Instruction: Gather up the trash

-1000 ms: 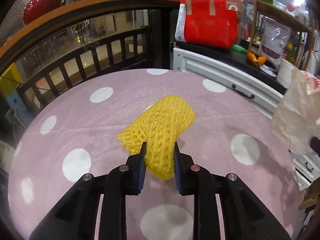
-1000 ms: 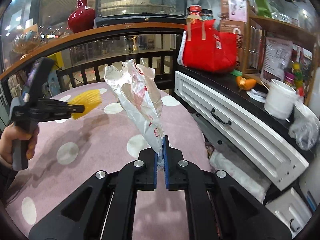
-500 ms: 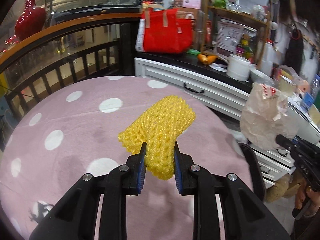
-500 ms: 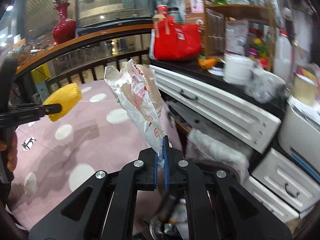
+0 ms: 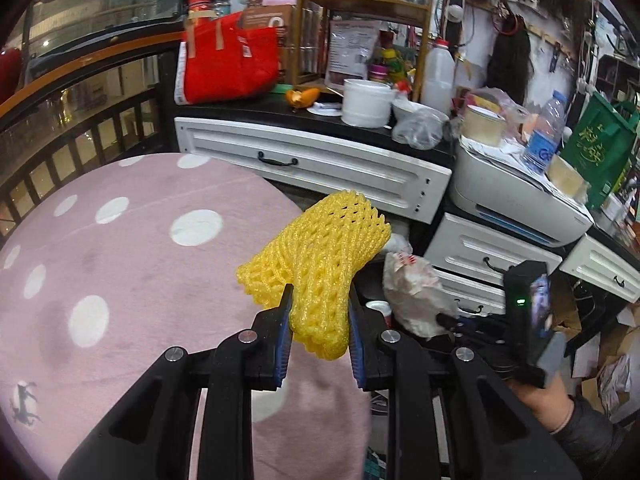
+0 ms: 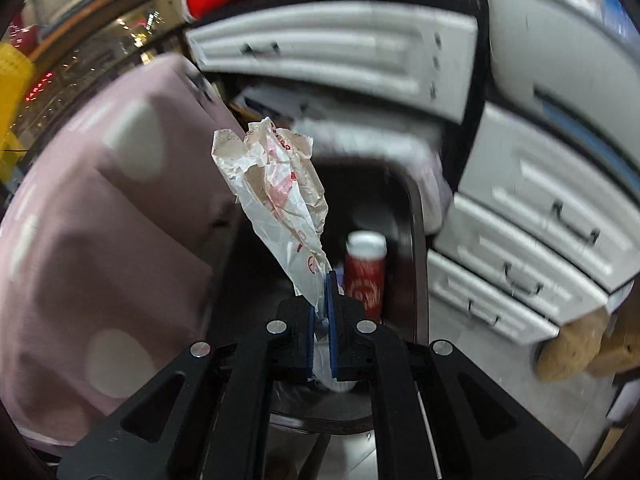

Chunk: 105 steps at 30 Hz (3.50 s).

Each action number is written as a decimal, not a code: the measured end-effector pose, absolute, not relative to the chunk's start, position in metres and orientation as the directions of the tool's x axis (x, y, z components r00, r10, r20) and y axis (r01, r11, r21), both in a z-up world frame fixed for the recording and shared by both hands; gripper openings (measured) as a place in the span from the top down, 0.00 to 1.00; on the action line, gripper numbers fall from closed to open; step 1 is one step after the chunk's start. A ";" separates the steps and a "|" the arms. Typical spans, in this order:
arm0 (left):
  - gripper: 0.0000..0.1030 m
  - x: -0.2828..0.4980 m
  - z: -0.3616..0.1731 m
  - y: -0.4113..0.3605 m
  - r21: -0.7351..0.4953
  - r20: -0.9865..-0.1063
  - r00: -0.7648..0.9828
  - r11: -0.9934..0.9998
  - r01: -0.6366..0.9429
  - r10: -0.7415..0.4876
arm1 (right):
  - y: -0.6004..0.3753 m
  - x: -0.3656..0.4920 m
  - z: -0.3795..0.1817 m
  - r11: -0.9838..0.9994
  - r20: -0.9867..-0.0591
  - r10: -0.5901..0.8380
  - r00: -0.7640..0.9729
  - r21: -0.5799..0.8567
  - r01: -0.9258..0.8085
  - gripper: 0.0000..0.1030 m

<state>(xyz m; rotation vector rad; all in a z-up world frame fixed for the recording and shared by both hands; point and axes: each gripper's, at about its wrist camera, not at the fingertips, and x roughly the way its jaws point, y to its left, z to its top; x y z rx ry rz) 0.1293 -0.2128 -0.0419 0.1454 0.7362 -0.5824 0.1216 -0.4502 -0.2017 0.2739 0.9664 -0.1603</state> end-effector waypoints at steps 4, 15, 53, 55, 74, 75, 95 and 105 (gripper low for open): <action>0.77 0.118 -0.053 -0.238 -0.073 -0.689 0.558 0.810 0.582 -0.462 | -0.457 0.124 -0.232 0.942 -0.859 0.004 0.511 0.175 0.288 0.83; 0.77 0.091 -0.097 -0.323 -0.037 -0.764 0.440 0.713 0.701 -0.472 | -0.487 0.081 -0.217 0.910 -0.824 -0.095 0.559 0.156 0.384 0.26; 0.05 0.030 -0.055 -0.264 0.079 -0.583 0.654 0.767 0.637 -0.483 | -0.449 -0.035 -0.048 0.838 -0.463 -0.416 0.783 0.140 0.528 0.05; 0.05 0.027 -0.046 -0.235 0.081 -0.558 0.696 0.805 0.587 -0.451 | -0.429 -0.031 -0.041 0.858 -0.452 -0.382 0.806 0.151 0.491 0.05; 0.05 -0.024 -0.013 -0.080 0.062 -0.371 0.914 0.977 0.203 -0.166 | -0.274 -0.061 -0.024 0.964 -0.276 -0.233 0.933 0.062 0.259 0.05; 0.05 -0.025 -0.013 -0.079 0.057 -0.367 0.915 0.978 0.200 -0.166 | -0.271 -0.063 -0.024 0.965 -0.268 -0.237 0.934 0.047 0.259 0.05; 0.05 -0.032 -0.021 -0.077 0.049 -0.373 0.912 0.978 0.201 -0.169 | -0.264 -0.078 -0.022 0.957 -0.216 -0.281 0.935 0.006 0.289 0.05; 0.05 -0.029 -0.023 -0.075 0.041 -0.388 0.906 0.979 0.201 -0.170 | -0.267 -0.075 -0.025 0.956 -0.240 -0.281 0.929 0.015 0.293 0.05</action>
